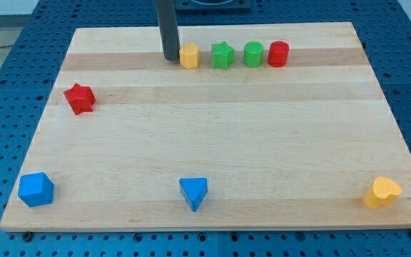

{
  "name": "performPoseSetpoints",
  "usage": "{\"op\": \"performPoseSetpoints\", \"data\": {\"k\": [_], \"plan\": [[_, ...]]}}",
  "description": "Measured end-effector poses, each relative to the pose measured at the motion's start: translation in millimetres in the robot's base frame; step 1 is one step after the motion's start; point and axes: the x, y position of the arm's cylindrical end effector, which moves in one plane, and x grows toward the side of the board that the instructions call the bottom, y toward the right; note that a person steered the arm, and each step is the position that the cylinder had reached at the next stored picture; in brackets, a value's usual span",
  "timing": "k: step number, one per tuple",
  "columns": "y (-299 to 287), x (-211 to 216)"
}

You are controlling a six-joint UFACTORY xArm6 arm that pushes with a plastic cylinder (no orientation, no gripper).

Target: Place the red star left to the yellow hexagon

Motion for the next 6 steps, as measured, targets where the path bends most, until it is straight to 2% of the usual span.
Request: {"op": "performPoseSetpoints", "data": {"k": [4,5,6], "plan": [[1,0],[-30,2],[-48,34]]}}
